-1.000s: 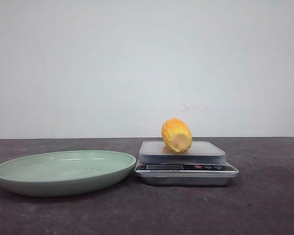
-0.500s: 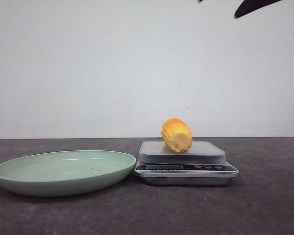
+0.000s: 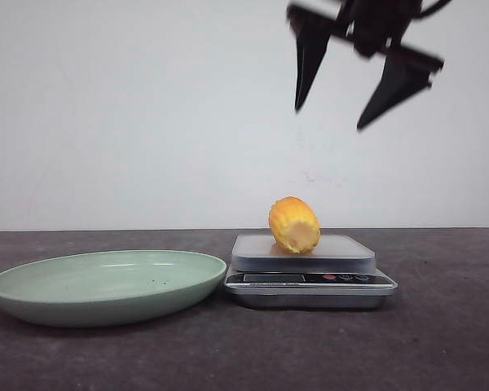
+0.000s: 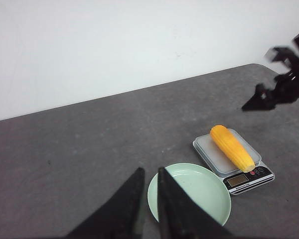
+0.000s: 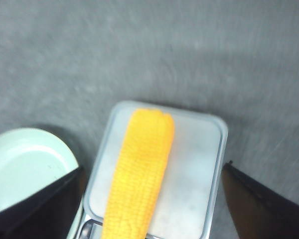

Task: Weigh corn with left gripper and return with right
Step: 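Lower the open right gripper over the corn on the scale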

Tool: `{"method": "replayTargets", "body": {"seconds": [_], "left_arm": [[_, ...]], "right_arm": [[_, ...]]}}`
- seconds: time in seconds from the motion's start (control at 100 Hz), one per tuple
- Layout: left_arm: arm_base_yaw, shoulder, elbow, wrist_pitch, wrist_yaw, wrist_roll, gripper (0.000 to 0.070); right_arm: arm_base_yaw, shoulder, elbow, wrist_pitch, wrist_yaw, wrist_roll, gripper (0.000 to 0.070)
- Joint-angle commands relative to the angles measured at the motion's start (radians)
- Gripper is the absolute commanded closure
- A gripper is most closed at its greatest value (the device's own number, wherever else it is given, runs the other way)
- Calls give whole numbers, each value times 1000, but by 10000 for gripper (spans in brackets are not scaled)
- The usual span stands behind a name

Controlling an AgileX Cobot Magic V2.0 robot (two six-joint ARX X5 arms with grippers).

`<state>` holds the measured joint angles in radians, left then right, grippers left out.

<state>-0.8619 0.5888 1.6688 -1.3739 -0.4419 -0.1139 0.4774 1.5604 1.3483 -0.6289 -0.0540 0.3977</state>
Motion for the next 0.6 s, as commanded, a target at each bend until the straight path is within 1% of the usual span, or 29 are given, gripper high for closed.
{"method": "replayTargets", "body": {"seconds": [0.0, 0.27, 0.59], "left_arm": [[-10, 9, 18, 5, -3, 16, 700], [-10, 9, 18, 7, -3, 17, 700], [-10, 9, 18, 6, -3, 16, 700]], "right_arm": [[11, 37, 21, -3, -2, 40, 166], [48, 97, 21, 7, 5, 50, 167], [62, 177, 21, 13, 2, 102, 167]]}}
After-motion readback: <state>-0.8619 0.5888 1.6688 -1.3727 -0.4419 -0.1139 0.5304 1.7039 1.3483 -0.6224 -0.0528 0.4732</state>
